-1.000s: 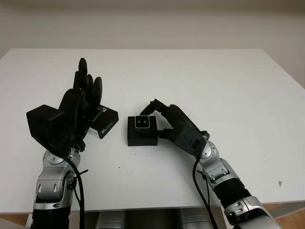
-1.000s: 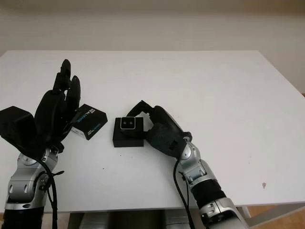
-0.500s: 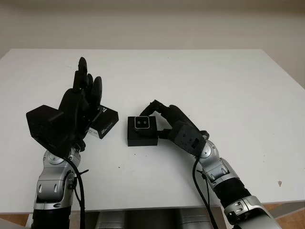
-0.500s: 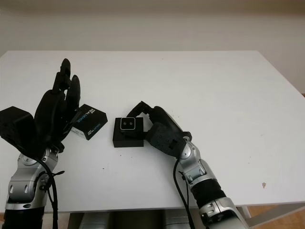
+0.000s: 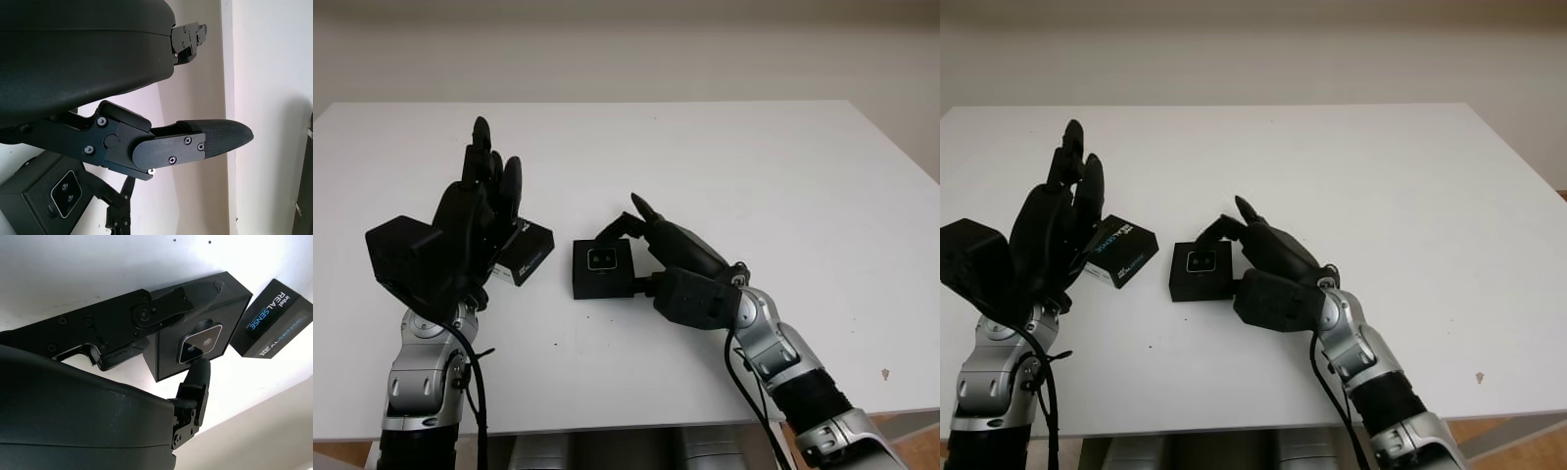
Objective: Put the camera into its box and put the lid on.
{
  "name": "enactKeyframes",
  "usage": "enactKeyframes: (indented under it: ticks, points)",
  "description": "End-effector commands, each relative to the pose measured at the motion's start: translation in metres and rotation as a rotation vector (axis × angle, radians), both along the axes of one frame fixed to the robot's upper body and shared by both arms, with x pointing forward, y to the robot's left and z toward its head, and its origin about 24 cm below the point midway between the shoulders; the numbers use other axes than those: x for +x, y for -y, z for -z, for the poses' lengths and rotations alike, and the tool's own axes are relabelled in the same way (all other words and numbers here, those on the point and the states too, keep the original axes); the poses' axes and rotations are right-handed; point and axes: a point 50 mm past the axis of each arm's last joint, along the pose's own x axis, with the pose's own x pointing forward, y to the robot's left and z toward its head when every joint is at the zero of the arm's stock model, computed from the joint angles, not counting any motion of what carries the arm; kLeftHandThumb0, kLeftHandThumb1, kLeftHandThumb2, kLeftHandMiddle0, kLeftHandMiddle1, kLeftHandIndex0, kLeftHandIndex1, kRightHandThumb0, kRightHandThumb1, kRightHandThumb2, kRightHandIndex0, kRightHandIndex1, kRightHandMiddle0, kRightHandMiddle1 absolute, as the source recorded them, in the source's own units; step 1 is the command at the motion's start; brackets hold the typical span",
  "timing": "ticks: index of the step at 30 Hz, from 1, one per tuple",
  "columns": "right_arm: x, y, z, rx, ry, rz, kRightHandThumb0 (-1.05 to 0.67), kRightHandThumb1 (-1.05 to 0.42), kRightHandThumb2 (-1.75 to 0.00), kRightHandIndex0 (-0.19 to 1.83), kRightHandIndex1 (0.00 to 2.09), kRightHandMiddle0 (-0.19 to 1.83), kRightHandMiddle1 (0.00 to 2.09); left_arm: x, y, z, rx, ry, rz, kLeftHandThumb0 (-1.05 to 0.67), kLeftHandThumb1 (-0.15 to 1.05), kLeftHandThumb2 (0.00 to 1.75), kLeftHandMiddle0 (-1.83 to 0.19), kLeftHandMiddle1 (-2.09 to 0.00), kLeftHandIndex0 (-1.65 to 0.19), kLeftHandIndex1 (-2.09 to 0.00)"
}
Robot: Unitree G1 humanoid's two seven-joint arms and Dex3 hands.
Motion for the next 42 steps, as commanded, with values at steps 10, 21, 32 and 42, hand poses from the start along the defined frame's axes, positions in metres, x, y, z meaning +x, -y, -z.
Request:
enactKeyframes:
  ticks: [10,21,32,42]
  points:
    - [-0.005,0.001,-0.015,0.051,0.151,0.038,-0.79,-0.96,-0.06,-0.19,0.00,-0.12,0.08,-0.002,-0.002,-0.002,0.003,0.017,-0.002,-0.75,1.05,0.54,0.19,0.00,0.19,0.00]
    - [-0.002,0.014,-0.047,0.347,0.183,0.171,-0.71,-1.05,-0.34,-0.12,0.05,-0.13,0.06,-0.002,-0.012,-0.011,0.089,0.036,-0.023,-0.83,1.05,0.55,0.19,0.00,0.19,0.00]
    - [0.012,0.056,-0.084,0.577,0.005,0.214,-0.76,-1.05,-0.44,-0.11,0.06,-0.09,0.07,0.004,-0.068,-0.064,0.686,0.038,0.123,-0.91,1.05,0.29,0.19,0.00,0.19,0.00]
    - [0.016,0.082,-0.103,0.680,-0.041,0.240,-0.70,-1.05,-0.38,-0.15,0.05,-0.10,0.06,0.035,-0.067,-0.105,1.162,-0.198,0.382,-0.73,0.82,0.03,0.19,0.00,0.19,0.00]
